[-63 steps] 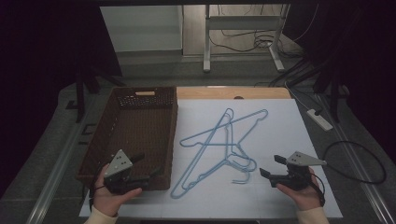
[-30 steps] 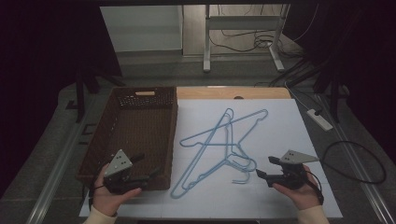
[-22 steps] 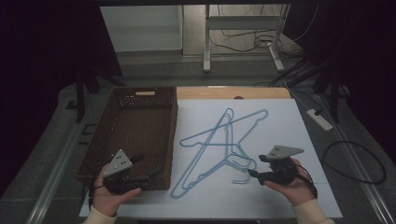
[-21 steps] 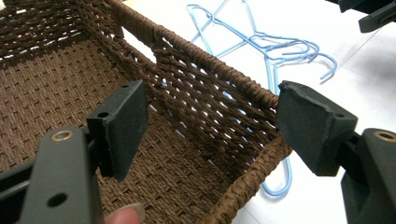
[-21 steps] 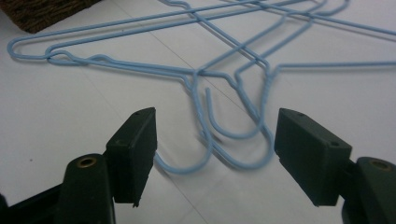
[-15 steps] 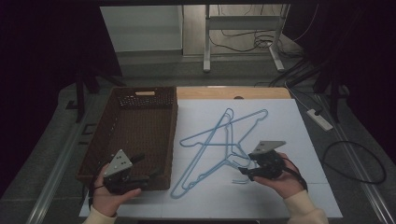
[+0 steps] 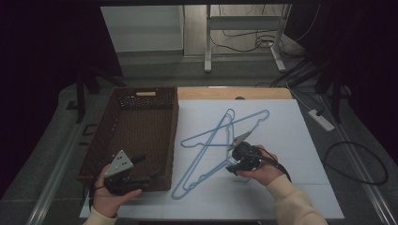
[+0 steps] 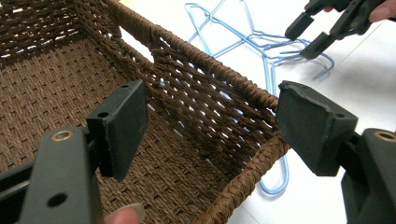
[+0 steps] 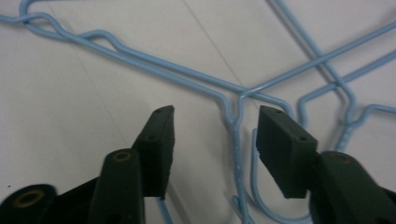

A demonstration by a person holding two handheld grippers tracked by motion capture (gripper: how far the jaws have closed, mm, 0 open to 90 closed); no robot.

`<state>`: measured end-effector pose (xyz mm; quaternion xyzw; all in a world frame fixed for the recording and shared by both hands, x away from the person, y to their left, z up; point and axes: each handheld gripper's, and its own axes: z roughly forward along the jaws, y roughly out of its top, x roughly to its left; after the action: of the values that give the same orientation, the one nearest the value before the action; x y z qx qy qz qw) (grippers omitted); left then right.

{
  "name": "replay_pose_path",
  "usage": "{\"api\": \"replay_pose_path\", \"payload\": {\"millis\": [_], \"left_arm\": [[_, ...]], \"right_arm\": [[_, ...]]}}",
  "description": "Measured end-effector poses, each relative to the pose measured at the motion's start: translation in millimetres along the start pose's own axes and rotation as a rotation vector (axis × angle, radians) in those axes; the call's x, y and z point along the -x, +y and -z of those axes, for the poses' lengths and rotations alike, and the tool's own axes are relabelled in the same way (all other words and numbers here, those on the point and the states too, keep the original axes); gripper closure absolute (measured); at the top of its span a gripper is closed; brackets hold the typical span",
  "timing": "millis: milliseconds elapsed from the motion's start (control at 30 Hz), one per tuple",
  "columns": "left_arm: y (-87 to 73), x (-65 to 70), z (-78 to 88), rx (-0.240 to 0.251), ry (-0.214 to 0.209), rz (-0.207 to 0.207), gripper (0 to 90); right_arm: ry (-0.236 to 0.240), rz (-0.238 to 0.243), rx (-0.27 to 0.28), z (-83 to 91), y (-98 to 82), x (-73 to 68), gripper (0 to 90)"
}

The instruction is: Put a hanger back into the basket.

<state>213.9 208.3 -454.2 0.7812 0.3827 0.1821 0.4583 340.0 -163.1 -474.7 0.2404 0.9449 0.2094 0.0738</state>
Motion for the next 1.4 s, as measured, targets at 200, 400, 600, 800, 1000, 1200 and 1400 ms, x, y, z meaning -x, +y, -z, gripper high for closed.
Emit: {"api": "replay_pose_path", "payload": {"millis": [200, 400, 600, 800, 1000, 1200, 1400], "left_arm": [[0.1, 0.4, -0.2, 0.002, 0.001, 0.001, 25.5], [-0.2, 0.1, -0.9, -0.002, 0.002, -0.003, 25.5], [0.3, 0.3, -0.2, 0.002, 0.004, -0.003, 25.5], [0.2, -0.8, 0.4, 0.003, 0.005, -0.001, 25.5], [0.3, -0.4, 0.5, 0.006, 0.008, -0.004, 25.6], [0.2, -0.1, -0.1, 0.005, 0.008, -0.004, 25.6], [1.8, 1.1, 1.5, 0.012, 0.011, -0.01, 25.8]], "right_arm": [[-0.004, 0.003, -0.067, -11.8, 3.6, 5.3, 54.5], [-0.014, 0.005, -0.09, -16.2, 5.9, 7.5, 57.1], [-0.01, 0.024, -0.115, -20.8, 10.8, 7.1, 61.0], [-0.013, 0.025, -0.144, -23.5, 12.8, 4.3, 63.9], [-0.018, 0.016, -0.193, -28.9, 12.3, 6.5, 65.8], [-0.001, 0.005, -0.199, -29.7, 13.2, 6.9, 77.6], [-0.006, 0.023, -0.211, -29.1, 14.0, 3.3, 80.3]]}}
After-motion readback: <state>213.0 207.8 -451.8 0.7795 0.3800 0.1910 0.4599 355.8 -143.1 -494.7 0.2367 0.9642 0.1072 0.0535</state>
